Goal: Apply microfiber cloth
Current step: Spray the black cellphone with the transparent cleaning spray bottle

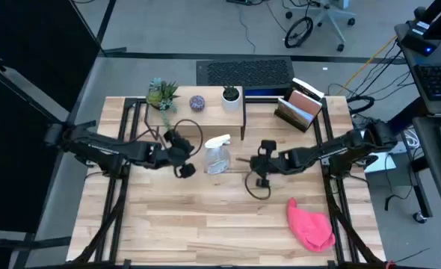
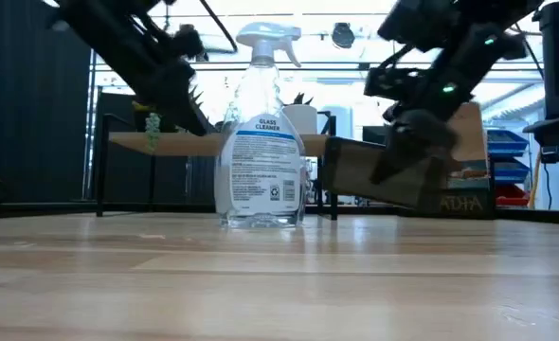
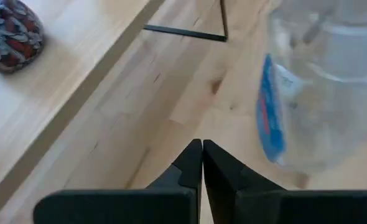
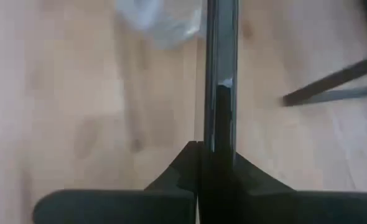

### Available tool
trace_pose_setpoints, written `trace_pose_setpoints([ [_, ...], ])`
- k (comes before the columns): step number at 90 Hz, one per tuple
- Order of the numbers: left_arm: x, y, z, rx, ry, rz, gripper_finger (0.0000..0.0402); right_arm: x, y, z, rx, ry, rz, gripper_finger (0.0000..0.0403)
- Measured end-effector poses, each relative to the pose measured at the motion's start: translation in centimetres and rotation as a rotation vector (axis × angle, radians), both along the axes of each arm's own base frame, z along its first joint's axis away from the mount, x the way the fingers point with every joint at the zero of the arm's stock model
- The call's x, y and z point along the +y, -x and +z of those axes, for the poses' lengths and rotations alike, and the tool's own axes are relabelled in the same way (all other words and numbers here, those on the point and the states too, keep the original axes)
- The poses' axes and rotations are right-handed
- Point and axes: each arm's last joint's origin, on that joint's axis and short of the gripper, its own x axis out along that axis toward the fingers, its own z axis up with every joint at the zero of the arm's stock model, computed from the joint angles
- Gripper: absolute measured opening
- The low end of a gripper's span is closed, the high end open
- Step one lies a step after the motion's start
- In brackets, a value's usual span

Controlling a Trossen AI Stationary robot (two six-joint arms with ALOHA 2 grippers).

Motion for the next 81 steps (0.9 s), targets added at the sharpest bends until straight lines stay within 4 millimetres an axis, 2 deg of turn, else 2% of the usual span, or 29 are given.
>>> trace_pose_setpoints([
  [14,0.6,-2.0,-1.8,-0.016,0.114,-0.107,0.0,-1.1,-1.5,-0.6,-0.115,-0.061,-0.069,0.0008],
  [33,-2.3,-3.0,-3.3,-0.039,0.243,-0.193,0.0,-0.1,-1.6,-1.3,-0.102,-0.139,-0.04,0.0008],
  [43,-4.2,-3.3,-3.1,-0.093,0.284,-0.229,0.0,0.8,-1.5,-1.3,-0.096,-0.143,-0.008,0.0008],
  [59,-6.8,-4.0,-1.8,-0.28,0.351,-0.292,0.0,1.6,-1.5,-1.3,-0.105,-0.162,-0.001,0.0008],
  [71,-8.1,-4.4,-1.0,-0.395,0.38,-0.337,0.0,2.1,-1.6,-1.1,-0.132,-0.176,0.004,0.0008],
  [81,-8.5,-4.4,-1.2,-0.384,0.379,-0.349,0.0,2.3,-1.5,-1.1,-0.116,-0.166,0.022,0.0008],
])
